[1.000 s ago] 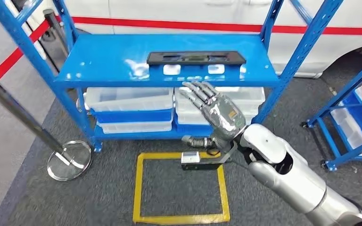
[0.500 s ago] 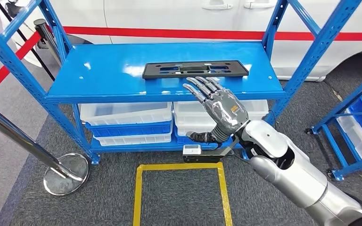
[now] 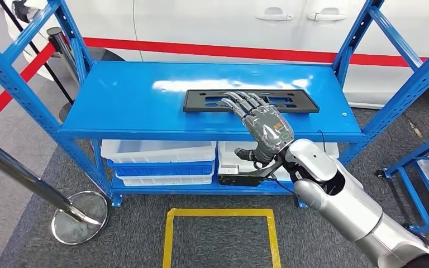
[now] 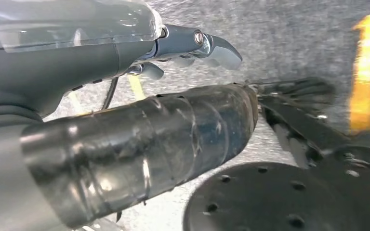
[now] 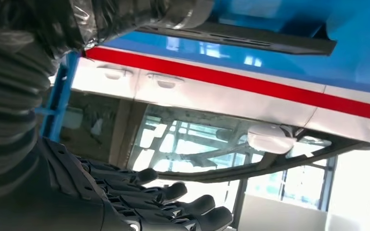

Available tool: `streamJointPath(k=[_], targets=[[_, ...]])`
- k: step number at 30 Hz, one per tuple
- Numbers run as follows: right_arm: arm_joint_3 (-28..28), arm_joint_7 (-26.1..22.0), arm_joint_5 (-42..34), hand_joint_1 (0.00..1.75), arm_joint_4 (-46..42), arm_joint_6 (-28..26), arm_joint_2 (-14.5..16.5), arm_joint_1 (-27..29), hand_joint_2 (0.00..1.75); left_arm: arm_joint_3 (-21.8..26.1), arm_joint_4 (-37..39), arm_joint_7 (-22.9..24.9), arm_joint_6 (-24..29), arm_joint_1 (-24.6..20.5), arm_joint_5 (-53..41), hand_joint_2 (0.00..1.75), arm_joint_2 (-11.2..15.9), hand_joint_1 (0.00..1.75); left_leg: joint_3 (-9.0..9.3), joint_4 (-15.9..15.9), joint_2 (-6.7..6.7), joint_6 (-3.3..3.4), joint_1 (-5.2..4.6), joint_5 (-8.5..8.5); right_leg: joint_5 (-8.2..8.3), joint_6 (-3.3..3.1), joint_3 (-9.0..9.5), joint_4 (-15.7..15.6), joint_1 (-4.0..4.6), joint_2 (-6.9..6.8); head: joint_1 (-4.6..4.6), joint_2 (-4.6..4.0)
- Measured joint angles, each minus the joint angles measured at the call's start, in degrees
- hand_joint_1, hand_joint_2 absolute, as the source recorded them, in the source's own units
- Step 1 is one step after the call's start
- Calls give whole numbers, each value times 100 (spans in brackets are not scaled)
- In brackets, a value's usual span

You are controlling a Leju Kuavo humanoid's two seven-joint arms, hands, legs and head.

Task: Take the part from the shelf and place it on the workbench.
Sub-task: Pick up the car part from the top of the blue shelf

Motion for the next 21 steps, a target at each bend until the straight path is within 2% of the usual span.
streamJointPath(k=[1,2,4,5,6,7,8,9,10,11,12,13,15,16,17,19,21], targets=[[-5,0,-6,0,20,2,-1,10,175,-1,10,-9,-8,1,4,0,-9,0,39,-21,-4,-26,2,-47,212,-42,7,-152,38,0,-7,0],[-21,0,-14,0,33,3,-2,14,175,-2,16,-19,-14,-16,14,0,-7,0,84,-19,-3,-61,-5,-52,242,-59,29,-215,58,6,-14,1],[-70,1,-28,0,46,6,-1,8,175,-4,17,-25,-15,-20,39,0,2,0,75,111,11,-126,2,32,175,-99,181,-308,38,10,-4,2],[-91,1,-31,0,54,10,0,5,175,-6,17,-25,-14,-26,52,0,2,0,-32,349,24,-155,4,113,135,-129,281,-367,22,14,-6,2],[-101,1,-31,0,66,20,2,9,175,-8,17,-25,-13,-30,62,0,2,0,-217,670,38,-185,11,147,91,-151,383,-417,6,14,-8,2],[-101,0,-31,0,81,34,3,18,175,-10,17,-25,-14,-34,70,0,1,0,-457,1024,52,-207,21,107,35,-166,473,-446,-1,13,-9,1],[-100,0,-31,0,97,51,5,30,175,-14,17,-26,-14,-35,81,0,1,0,-707,1332,59,-232,28,-32,-30,-175,555,-459,-5,11,-11,1],[-99,-1,-31,0,114,68,8,44,175,-22,17,-28,-21,-36,92,0,3,0,-919,1528,63,-256,36,-241,-100,-172,636,-462,-8,14,-10,1],[-99,-3,-31,0,129,81,12,60,175,-34,17,-31,-26,-33,104,0,6,0,-1069,1585,66,-268,41,-435,-176,-165,729,-460,-11,21,-11,2],[-98,-4,-31,0,141,90,16,76,175,-46,17,-33,-30,-27,117,0,9,0,-1153,1503,68,-273,43,-526,-257,-156,830,-456,-15,29,-11,2],[-98,-6,-31,0,153,96,19,91,175,-60,17,-36,-34,-19,130,0,13,0,-1169,1277,69,-269,43,-457,-340,-144,939,-451,-18,36,-11,2],[-98,-7,-31,0,166,99,22,105,175,-72,17,-38,-34,-9,141,0,14,0,-1139,944,70,-255,43,-206,-426,-129,1048,-446,-19,41,-11,2],[-95,-5,-26,0,200,110,27,129,175,-95,19,-43,-36,19,159,0,15,0,-1064,332,72,-195,20,512,-574,-84,1209,-418,-10,51,-6,1],[-91,-4,-20,0,222,123,29,138,175,-105,20,-47,-44,26,162,0,15,0,-1042,175,74,-152,7,763,-627,-55,1241,-405,-5,57,-4,1],[-88,-2,-10,0,246,144,32,145,175,-114,21,-51,-54,30,164,0,17,0,-1040,123,75,-111,-10,882,-661,-25,1249,-398,-7,63,-2,1],[-78,-2,11,0,289,217,34,151,175,-129,21,-57,-75,21,169,0,19,0,-1024,107,74,-78,-18,902,-685,5,1239,-410,-12,67,-4,1],[-46,-5,32,0,370,331,28,153,175,-140,21,-56,-93,15,192,0,29,0,-1005,76,61,-77,-21,897,-673,6,1251,-422,-10,62,-3,1]])
